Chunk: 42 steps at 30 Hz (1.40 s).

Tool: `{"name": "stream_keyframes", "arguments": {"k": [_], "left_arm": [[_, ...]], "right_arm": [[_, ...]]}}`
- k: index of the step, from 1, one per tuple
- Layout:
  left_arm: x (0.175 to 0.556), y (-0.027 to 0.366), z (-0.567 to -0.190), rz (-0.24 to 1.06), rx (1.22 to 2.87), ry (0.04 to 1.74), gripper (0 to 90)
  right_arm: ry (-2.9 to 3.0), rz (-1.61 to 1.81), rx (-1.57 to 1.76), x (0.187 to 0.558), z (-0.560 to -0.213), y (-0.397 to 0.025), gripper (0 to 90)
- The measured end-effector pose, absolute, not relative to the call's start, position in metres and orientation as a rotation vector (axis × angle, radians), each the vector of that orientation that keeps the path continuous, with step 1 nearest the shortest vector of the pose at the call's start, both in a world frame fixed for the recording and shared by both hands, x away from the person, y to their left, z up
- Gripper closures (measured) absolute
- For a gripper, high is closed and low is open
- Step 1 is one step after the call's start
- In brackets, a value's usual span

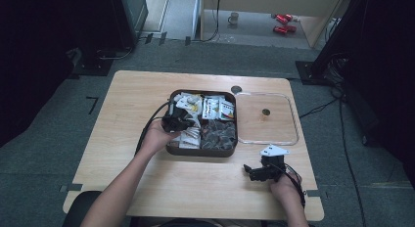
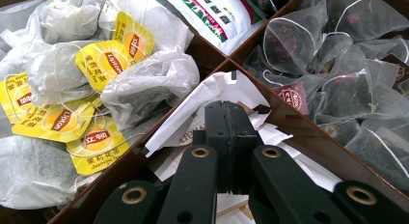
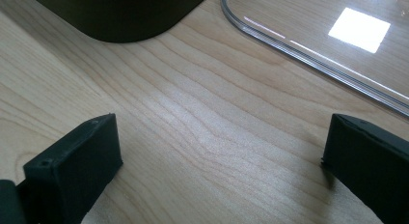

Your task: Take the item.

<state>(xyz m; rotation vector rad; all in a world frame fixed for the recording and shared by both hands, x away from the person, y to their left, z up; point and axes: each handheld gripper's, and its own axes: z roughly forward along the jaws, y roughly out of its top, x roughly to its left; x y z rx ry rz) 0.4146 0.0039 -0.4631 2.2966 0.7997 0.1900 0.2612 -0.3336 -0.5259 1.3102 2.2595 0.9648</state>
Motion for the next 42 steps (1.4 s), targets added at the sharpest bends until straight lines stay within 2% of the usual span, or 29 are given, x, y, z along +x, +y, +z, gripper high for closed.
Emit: {"name": "stream_keyframes", "arguments": {"k": [42], "left_arm": [[0.406, 0.035, -0.429, 0.189, 2.147, 0.787, 90.0]], "right_arm": [[2.262, 0.965, 1.305, 0.261, -0.526, -0.334, 0.0]]}}
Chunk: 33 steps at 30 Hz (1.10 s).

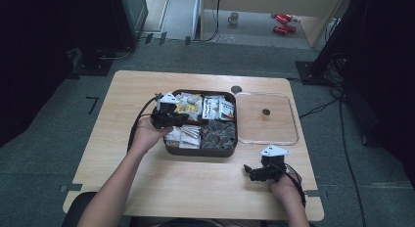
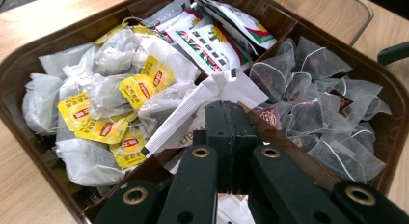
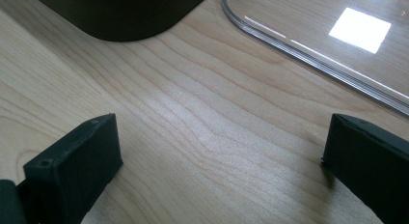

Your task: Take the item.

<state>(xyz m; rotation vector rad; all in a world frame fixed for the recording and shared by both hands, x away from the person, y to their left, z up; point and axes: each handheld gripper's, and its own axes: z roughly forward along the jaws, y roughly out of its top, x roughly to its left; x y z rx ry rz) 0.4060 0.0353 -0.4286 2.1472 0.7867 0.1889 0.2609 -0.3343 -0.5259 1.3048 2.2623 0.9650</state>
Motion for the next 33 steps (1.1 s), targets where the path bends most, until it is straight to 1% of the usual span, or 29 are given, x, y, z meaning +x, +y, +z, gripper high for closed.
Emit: {"name": "stream_keyframes", "arguments": {"k": [14, 33], "left_arm": [[0.403, 0.054, -0.417, 0.18, 2.094, 0.803, 90.0], [0.398, 0.086, -0.41, 0.217, 2.053, 0.865, 90.0]], "right_arm": [[2.262, 0.965, 1.304, 0.261, -0.526, -0.334, 0.0], [2.276, 0.971, 1.289, 0.262, -0.526, -0.335, 0.0]]}}
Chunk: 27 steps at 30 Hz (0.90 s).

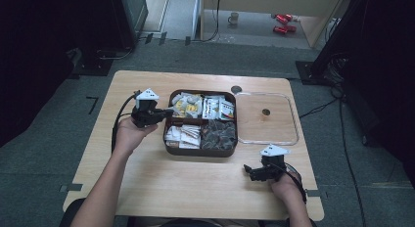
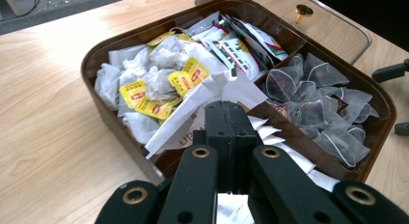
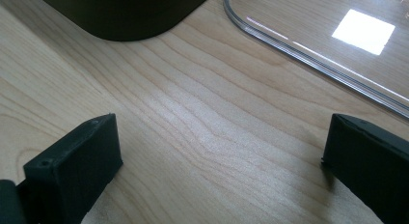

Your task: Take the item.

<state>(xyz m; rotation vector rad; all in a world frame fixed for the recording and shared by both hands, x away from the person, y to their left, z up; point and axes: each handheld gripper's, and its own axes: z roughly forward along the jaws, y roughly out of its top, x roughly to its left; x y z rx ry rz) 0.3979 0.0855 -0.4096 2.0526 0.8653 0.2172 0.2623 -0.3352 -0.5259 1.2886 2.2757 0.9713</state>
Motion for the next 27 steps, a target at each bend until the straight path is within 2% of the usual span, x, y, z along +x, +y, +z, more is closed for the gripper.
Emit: {"name": "stream_keyframes", "arguments": {"k": [17, 27], "left_arm": [[0.395, 0.119, -0.411, 0.243, 2.014, 0.946, 90.0], [0.398, 0.139, -0.429, 0.244, 2.027, 1.008, 90.0]], "right_arm": [[2.292, 0.977, 1.27, 0.265, -0.526, -0.337, 0.0], [2.295, 0.98, 1.265, 0.266, -0.526, -0.337, 0.0]]}}
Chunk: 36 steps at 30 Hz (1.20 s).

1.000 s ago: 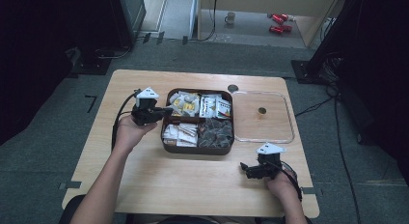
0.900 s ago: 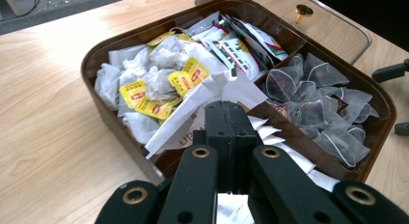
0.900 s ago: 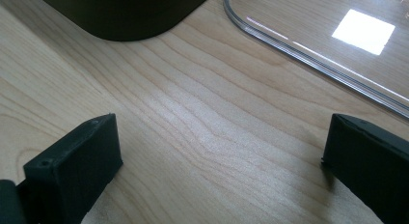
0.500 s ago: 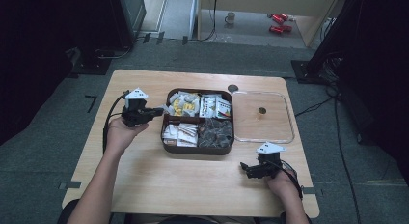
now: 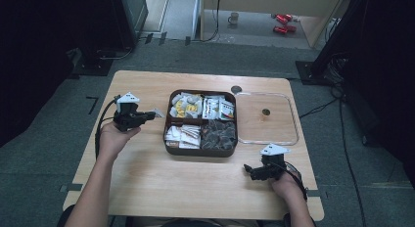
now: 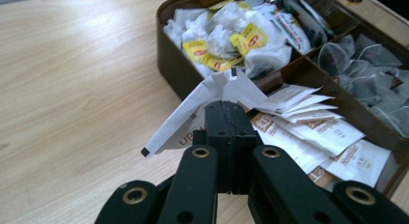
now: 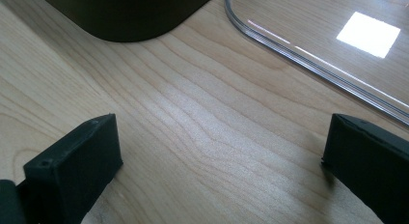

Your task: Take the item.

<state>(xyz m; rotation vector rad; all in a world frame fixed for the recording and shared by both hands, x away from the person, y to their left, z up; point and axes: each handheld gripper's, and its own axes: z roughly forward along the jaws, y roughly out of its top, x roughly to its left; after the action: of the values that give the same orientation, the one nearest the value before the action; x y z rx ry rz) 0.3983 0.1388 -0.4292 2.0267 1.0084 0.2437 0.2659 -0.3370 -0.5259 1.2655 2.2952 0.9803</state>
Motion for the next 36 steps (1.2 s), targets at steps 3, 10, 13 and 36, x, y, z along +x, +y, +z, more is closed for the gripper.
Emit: {"name": "stream_keyframes", "arguments": {"k": [3, 10, 13, 36], "left_arm": [[0.4, 0.141, -0.436, 0.246, 2.037, 1.017, 90.0], [0.407, 0.143, -0.45, 0.242, 2.073, 1.041, 90.0], [0.409, 0.145, -0.456, 0.24, 2.081, 1.057, 90.0], [0.429, 0.145, -0.488, 0.191, 2.1, 1.151, 90.0]], "right_arm": [[2.295, 0.98, 1.267, 0.266, -0.526, -0.337, 0.0], [2.295, 0.981, 1.267, 0.266, -0.526, -0.337, 0.0], [2.294, 0.981, 1.267, 0.266, -0.526, -0.337, 0.0], [2.303, 0.983, 1.258, 0.263, -0.526, -0.34, 0.0]]}}
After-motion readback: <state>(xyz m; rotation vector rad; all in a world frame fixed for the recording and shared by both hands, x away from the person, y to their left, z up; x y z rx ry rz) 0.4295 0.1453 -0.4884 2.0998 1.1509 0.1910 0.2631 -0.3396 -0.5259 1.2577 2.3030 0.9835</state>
